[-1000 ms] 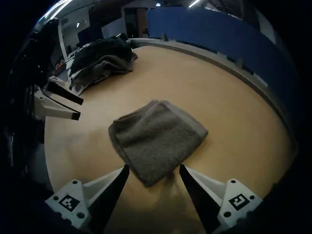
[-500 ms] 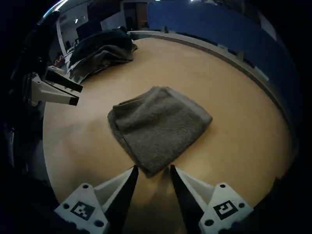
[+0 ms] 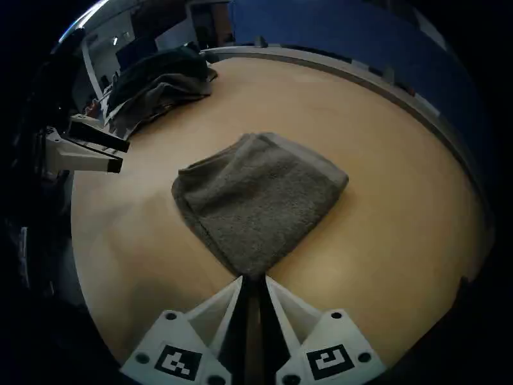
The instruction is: Fold towel
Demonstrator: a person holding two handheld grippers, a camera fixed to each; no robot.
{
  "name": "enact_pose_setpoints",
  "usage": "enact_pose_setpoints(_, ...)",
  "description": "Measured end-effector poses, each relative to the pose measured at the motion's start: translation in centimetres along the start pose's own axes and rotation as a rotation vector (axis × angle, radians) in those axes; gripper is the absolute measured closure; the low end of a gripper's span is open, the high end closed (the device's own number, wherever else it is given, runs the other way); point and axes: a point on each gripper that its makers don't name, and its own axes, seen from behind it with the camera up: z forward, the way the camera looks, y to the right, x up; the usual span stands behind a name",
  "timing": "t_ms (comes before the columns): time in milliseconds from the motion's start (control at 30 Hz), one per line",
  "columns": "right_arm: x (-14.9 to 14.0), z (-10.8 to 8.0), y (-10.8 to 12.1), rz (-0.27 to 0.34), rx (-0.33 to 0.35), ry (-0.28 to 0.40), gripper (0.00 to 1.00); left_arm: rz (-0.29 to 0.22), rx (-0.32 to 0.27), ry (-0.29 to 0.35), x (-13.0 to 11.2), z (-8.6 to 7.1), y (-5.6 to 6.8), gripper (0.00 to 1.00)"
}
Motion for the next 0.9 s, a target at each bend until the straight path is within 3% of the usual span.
enact_pose_setpoints(467,2.0,-1.1,0.3,-0.034,-0.007,0.067,0.97,0.003,-0.005,0.002,0.2,-0.1,0.3,0.06)
enact_pose_setpoints(667,5.2,-3.0,0.9,-0.06,-0.027,0.156,0.97,0.007,-0.005,0.007,0.5,-0.3,0.5,0.06)
enact_pose_setpoints(900,9.2,-6.4,1.1,-0.117,-0.047,0.27,0.97,0.01,-0.007,0.024,1.3,-0.5,0.8,0.06)
